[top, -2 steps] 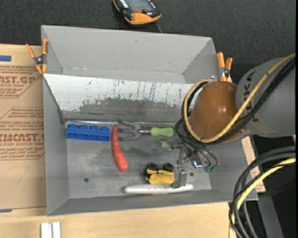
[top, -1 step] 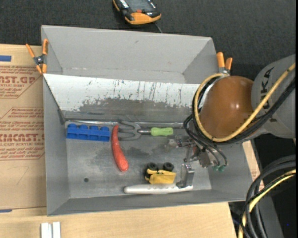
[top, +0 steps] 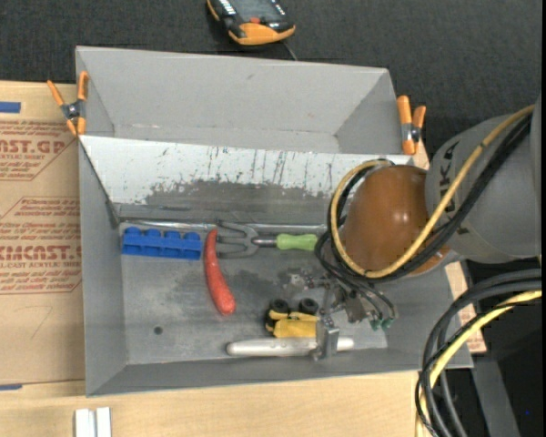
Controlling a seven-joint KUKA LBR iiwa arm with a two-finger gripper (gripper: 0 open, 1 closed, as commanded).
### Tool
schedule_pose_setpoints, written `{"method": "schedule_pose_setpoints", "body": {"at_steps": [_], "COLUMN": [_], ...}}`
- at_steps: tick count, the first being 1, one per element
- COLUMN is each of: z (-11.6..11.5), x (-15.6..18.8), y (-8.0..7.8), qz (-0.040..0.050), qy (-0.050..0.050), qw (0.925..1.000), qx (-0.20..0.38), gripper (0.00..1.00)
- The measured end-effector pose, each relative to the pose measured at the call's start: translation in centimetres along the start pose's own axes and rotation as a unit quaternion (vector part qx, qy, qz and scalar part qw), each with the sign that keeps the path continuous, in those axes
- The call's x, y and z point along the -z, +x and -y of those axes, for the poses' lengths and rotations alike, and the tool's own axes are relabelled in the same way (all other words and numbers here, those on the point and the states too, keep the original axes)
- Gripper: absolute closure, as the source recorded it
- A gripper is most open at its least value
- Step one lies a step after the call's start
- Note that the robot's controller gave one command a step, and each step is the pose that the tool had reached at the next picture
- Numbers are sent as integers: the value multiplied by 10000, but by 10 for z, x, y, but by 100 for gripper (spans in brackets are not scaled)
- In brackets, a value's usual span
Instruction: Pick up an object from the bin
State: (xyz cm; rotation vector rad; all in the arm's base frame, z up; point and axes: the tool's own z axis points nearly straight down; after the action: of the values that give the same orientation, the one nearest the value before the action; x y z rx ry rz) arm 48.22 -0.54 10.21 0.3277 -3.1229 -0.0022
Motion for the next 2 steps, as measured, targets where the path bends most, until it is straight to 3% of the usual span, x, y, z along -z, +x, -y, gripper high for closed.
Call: {"method": "schedule_pose_setpoints", "body": {"at_steps": [1, 2], "z": [4, 7], "x": [-31, -33], "y": [0, 2], "qz": [163, 29], "qy": [21, 0], "qw": [9984, 9987], "qx": [-549, -512], "gripper": [0, 100]}}
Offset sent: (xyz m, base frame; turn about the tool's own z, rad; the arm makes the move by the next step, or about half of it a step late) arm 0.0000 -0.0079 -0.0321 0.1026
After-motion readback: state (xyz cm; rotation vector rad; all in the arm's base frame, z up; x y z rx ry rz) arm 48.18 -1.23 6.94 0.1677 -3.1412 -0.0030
